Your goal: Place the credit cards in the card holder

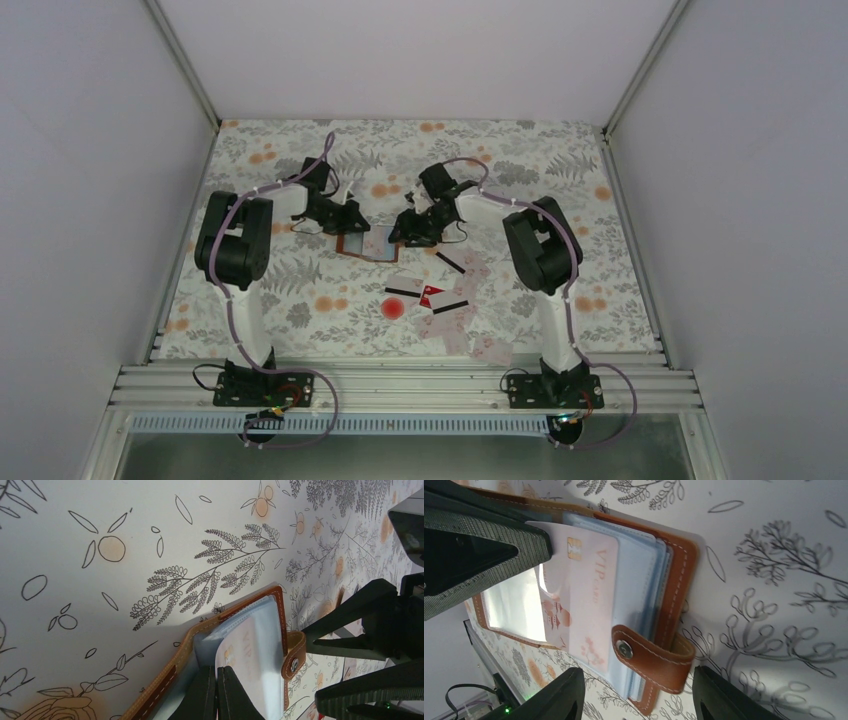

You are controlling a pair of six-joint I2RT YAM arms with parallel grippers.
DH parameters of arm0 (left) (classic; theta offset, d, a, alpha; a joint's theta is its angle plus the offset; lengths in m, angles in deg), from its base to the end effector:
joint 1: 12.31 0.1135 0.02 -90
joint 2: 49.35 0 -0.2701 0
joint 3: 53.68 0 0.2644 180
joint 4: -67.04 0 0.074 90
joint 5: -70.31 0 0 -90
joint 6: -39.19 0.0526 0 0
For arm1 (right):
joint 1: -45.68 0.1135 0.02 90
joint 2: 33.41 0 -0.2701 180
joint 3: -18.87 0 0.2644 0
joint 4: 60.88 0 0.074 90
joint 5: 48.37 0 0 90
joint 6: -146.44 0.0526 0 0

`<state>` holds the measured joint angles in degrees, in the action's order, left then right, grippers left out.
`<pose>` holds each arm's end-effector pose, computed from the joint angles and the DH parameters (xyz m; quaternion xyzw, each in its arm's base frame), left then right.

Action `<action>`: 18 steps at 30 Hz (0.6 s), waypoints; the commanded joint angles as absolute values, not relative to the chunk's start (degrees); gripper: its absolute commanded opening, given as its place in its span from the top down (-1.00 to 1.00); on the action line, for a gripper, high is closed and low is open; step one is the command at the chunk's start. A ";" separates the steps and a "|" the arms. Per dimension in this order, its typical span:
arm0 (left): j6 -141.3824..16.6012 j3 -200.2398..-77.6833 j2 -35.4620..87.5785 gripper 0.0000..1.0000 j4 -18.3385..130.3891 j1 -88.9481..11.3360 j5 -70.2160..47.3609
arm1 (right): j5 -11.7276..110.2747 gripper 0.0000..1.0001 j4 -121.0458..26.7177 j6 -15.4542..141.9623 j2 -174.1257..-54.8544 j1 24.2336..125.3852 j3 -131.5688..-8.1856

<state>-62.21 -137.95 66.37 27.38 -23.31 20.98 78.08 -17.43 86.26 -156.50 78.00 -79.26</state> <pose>0.3858 -0.1099 0.1111 0.0538 0.9252 -0.3662 0.0844 0.3635 0.2670 0.1201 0.0789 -0.9315 -0.3550 0.0062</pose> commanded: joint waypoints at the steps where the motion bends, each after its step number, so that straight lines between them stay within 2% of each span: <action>1: -61.37 -138.14 68.39 0.95 25.59 -24.11 17.30 | 79.93 -0.10 -18.68 87.53 -158.62 78.98 -81.69; 18: -59.81 -139.46 71.79 0.95 24.45 -25.03 21.53 | 82.13 -0.01 -19.56 88.60 -161.23 79.63 -84.42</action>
<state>-61.44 -139.74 68.28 25.96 -23.79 22.22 80.57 -17.85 88.41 -159.45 78.57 -82.67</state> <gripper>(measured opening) 0.027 0.508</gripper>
